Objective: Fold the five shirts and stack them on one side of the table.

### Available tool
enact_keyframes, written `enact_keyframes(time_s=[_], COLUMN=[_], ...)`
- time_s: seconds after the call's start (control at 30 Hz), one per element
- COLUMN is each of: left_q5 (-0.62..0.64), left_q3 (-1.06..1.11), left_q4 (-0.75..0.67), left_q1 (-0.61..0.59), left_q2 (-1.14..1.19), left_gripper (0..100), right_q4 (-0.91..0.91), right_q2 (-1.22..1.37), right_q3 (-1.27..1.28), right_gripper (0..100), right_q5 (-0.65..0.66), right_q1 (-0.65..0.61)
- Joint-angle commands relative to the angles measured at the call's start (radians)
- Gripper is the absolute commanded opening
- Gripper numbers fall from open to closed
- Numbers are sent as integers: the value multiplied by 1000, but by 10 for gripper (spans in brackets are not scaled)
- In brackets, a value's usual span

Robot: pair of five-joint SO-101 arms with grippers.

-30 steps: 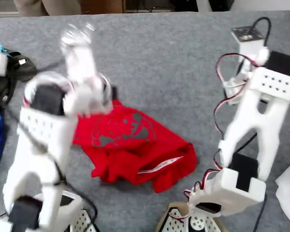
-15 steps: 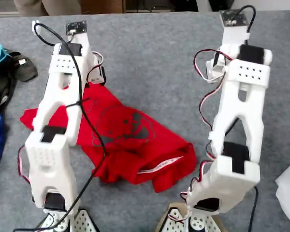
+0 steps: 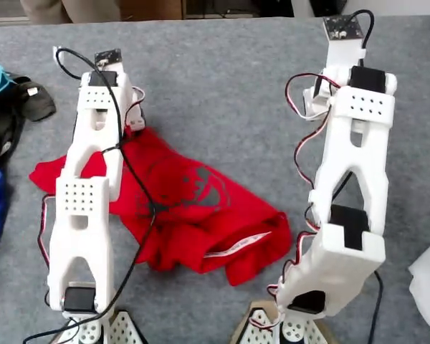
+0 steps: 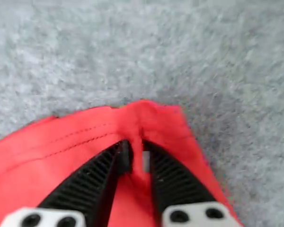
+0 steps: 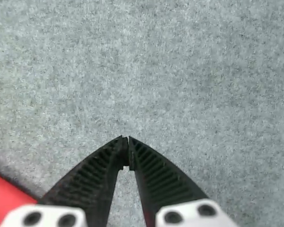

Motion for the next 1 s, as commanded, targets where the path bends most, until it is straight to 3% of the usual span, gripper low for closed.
enact_keyframes(time_s=[0.0,0.27,0.43,0.7,0.83,0.97], left_q5=[-2,3,118,169,166,161], left_q3=[-49,-250,-404,-560,-568,-442], left_q4=[74,209,209,209,209,210], left_q1=[-12,-51,-84,-83,-83,-98], left_q2=[16,-24,-128,-357,-499,-644], left_gripper=[19,19,19,19,19,19], right_q4=[-18,-15,-14,-12,68,158], right_q2=[-4,-4,-5,-12,-8,-10], right_q3=[-42,-48,-48,-56,-127,-225], right_gripper=[22,22,22,20,21,21], right_q5=[-8,-8,-9,-9,0,0], right_q1=[-18,-18,-18,-31,-90,-133])
